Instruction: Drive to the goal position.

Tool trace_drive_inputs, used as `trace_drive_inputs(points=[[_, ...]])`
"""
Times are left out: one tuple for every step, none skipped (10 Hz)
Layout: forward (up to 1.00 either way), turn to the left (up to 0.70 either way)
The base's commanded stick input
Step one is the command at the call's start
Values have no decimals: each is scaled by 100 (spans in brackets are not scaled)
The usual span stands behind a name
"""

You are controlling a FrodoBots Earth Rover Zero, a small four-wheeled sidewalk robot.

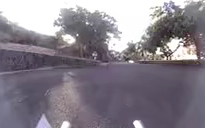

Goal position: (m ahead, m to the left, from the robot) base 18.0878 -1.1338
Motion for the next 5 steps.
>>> trace_drive_inputs(points=[[67,1],[67,1],[67,2],[67,2],[67,2]])
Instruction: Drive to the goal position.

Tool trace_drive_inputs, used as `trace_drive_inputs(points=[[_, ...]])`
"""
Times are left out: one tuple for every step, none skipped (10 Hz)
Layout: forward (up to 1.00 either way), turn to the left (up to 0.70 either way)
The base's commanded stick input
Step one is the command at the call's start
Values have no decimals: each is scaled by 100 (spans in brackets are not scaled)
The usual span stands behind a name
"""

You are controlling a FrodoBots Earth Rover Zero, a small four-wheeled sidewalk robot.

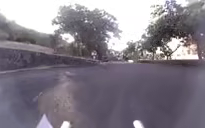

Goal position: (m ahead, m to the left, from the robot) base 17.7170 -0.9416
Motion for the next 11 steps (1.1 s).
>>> trace_drive_inputs(points=[[67,2],[67,2],[67,2],[67,-2],[67,-12],[67,-22],[67,2],[67,2],[67,2],[67,2],[67,2]])
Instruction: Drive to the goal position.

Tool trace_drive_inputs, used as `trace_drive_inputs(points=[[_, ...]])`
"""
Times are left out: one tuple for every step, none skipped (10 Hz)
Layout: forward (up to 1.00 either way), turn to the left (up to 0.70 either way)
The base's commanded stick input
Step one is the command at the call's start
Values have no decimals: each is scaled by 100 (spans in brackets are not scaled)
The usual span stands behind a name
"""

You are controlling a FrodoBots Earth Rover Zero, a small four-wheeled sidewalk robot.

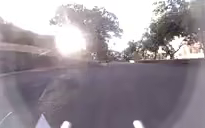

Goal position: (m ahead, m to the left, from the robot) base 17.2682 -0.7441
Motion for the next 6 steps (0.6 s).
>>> trace_drive_inputs(points=[[67,2],[67,2],[67,2],[67,2],[67,2],[67,2]])
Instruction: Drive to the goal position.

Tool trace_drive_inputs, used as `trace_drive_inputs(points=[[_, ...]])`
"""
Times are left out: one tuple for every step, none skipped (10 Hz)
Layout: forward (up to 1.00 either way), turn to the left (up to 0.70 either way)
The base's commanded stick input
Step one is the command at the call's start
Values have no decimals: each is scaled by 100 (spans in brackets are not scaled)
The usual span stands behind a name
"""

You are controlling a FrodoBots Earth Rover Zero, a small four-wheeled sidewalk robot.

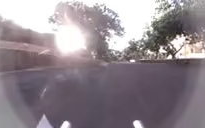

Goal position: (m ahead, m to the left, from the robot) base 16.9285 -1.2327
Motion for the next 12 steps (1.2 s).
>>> trace_drive_inputs(points=[[67,2],[67,2],[67,2],[67,2],[67,2],[67,2],[67,1],[67,-1],[67,-3],[67,-1],[67,0],[67,2]])
